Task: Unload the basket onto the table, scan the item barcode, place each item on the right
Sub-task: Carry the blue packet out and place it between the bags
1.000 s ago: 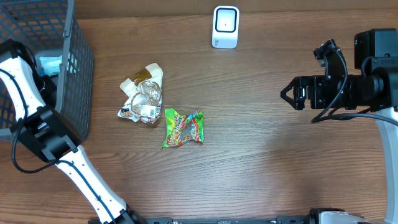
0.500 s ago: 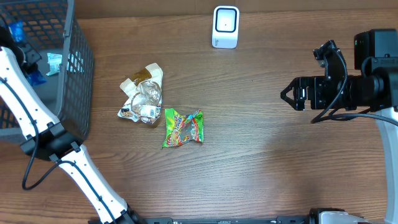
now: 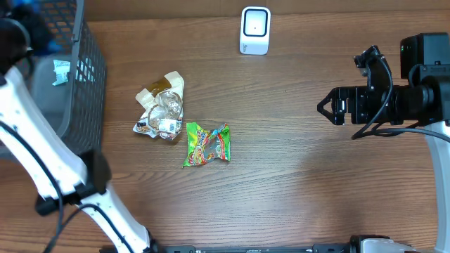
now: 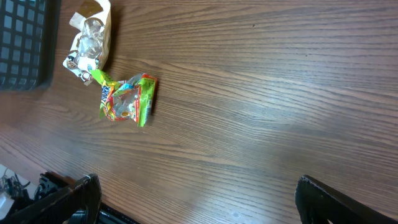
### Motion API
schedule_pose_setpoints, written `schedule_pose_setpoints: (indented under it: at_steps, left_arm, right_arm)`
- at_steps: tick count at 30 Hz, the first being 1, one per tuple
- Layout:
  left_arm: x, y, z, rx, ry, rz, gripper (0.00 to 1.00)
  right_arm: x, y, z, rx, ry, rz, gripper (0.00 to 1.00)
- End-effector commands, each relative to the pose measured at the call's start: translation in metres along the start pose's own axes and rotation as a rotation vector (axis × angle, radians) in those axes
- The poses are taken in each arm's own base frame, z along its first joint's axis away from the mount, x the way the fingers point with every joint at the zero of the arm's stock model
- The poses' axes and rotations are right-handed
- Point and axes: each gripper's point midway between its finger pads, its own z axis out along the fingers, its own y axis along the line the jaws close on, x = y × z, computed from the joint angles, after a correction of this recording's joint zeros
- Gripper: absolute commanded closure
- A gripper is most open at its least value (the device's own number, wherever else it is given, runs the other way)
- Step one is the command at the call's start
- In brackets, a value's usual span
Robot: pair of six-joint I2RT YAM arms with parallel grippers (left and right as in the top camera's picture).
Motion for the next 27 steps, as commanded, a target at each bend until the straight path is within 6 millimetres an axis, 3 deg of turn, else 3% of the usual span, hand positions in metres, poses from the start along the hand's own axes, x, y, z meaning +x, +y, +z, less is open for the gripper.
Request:
schedule_pose_setpoints:
  at_steps: [1,4,6,11,14,19,27]
  left_arm:
    - [0.009,-0.065,-0.036,0.162,-0.039,0.118,0.96]
    - [0.03,-0.11,-0.034,0.245,0.016,0.192,0.96]
    - [0.052,-0.136,-0.023,0.281,0.097,0.237,0.96]
    - [0.124,-0.173,0.018,0.293,0.368,0.331,0.96]
    - [0.169,-0.172,0.045,0.211,0.521,0.391,0.96]
    - [0.243,-0.149,0.088,0.054,0.744,0.484,0.96]
    - [0.34,-0.116,0.138,0.006,0.959,0.486,0.96]
  right_arm:
    - [-0.005,0.004,-0.007,0.0,-0.028,-0.013,0.0]
    - [-0.005,0.004,-0.007,0.0,-0.027,-0.013,0.0]
    - [-0.005,0.004,-0.007,0.0,-0.027,-0.013,0.0]
    - [-0.005,0.004,-0.007,0.0,-0.028,-0.014,0.0]
    - [-0.006,0.004,-0.007,0.0,-0.031,-0.015,0.0]
    - [-0.006,0.004,-0.007,0.0,-0.034,-0.017,0.0]
    - [-0.006,0.004,-0.007,0.0,-0.033,-0.016,0.0]
